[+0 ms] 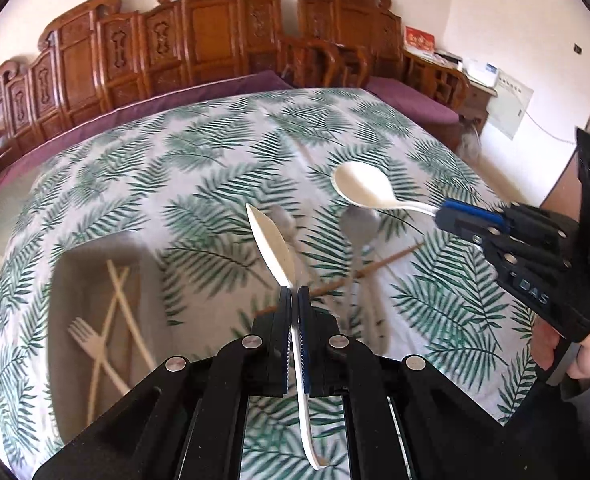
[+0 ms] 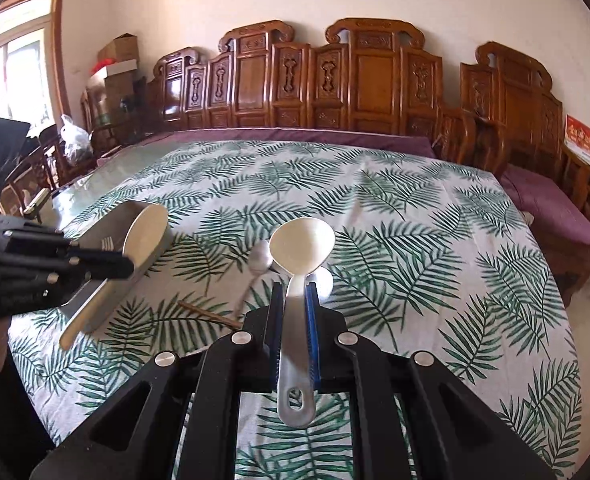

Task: Organize utensils
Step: 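Carry the white spoon into the grey tray with left while right carries its spoon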

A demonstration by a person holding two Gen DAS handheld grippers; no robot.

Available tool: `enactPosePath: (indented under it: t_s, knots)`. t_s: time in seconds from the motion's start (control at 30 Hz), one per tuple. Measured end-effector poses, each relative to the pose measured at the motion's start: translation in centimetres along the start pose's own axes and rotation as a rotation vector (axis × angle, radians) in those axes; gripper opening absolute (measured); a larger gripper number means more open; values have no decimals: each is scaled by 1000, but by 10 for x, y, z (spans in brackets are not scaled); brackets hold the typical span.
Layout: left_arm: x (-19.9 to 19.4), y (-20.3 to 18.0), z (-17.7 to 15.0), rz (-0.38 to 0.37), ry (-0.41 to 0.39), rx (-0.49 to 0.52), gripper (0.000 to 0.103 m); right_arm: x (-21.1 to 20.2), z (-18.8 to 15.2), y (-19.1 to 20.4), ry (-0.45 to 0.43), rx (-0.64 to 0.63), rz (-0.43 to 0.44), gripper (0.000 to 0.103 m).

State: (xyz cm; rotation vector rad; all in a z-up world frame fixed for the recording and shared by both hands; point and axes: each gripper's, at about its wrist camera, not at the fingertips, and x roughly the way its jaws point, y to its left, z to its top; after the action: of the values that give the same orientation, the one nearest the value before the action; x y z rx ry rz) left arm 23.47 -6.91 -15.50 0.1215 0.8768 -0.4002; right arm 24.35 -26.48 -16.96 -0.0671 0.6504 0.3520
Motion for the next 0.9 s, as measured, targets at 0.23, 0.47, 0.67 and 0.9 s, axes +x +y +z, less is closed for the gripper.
enactPosePath:
  t_s: [0.23,0.47,0.67,0.9]
  knots:
    - [-10,49,-3,27,-24,-50,3,-7,8,30,-6,-50,23,12]
    - [-14,90,-9,53,-33,-111,3,-14,27,60,-26,-89,29,12]
    - [-9,115,-20,72,-31,-155,3,-11,41,93,-31,-119,51,12]
    - [6,143,-33,88,27,-210,3,1,48,125,-8,-151,79,12]
